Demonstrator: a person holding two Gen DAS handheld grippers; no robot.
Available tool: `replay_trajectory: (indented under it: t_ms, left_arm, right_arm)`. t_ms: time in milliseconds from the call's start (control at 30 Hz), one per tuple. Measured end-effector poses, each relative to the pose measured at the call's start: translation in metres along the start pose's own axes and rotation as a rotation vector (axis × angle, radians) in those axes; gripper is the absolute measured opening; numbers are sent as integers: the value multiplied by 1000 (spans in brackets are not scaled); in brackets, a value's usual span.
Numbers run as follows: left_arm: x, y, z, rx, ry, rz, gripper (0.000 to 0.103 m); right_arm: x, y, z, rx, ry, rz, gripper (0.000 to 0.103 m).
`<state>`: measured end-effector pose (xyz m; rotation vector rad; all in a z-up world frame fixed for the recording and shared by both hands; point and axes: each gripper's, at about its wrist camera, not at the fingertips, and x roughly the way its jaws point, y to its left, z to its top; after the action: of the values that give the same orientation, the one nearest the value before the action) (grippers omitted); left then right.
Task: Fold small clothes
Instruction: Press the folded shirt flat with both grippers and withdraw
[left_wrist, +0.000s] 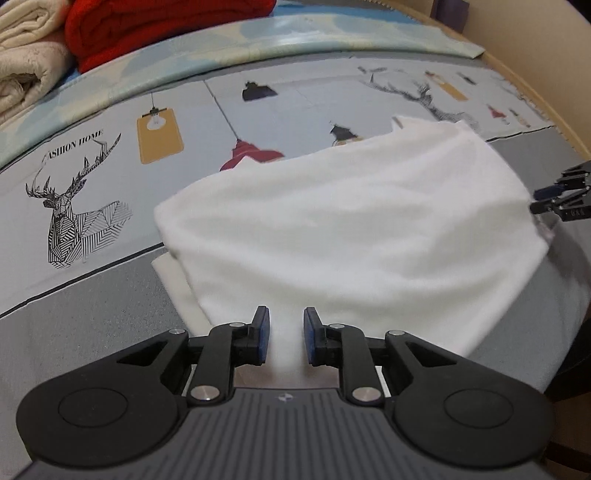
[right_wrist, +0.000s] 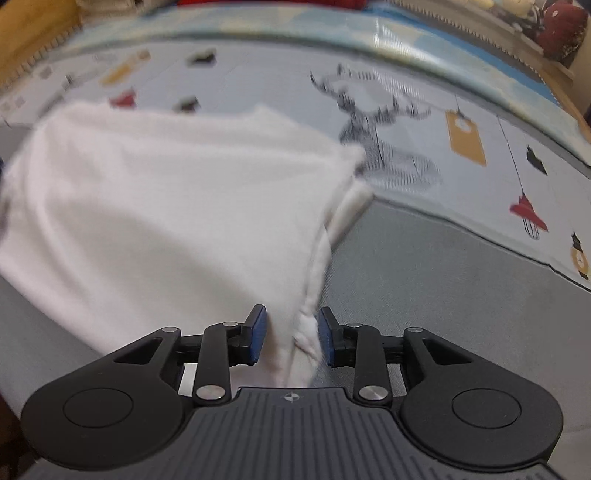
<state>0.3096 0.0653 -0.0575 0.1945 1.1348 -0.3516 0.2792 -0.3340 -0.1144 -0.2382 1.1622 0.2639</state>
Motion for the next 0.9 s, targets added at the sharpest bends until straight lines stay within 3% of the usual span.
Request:
replay_trajectory:
  t_ms: [100,133,167,400,500,667,900]
  left_arm:
    - [30,4,-5,16,153,75,23]
    - [36,6,-7,10,189,85,36]
    - [37,9,-5,-12,193,87,39]
    - [11,16,9,-113,89,75,39]
    - [3,19,13,-132,55,95,45]
    - [-10,22,15,-163,9,123,59]
    - [-19,34,12,-186,-15,137,61]
  right_arm:
    - [11,-1,-3,-21,67,-37,38]
    - [12,-1,-3,-25,69,-39,38]
    - [11,-2,-3,-27,68,-40,39]
    - [-7,-9,4,-6,-10,-65,42]
    - [-18,-17,10,21,-57,-96,42]
    - [-49,-23,21,66,-214,-159,42]
    - [-80,-16,35,98,-375,-214,43]
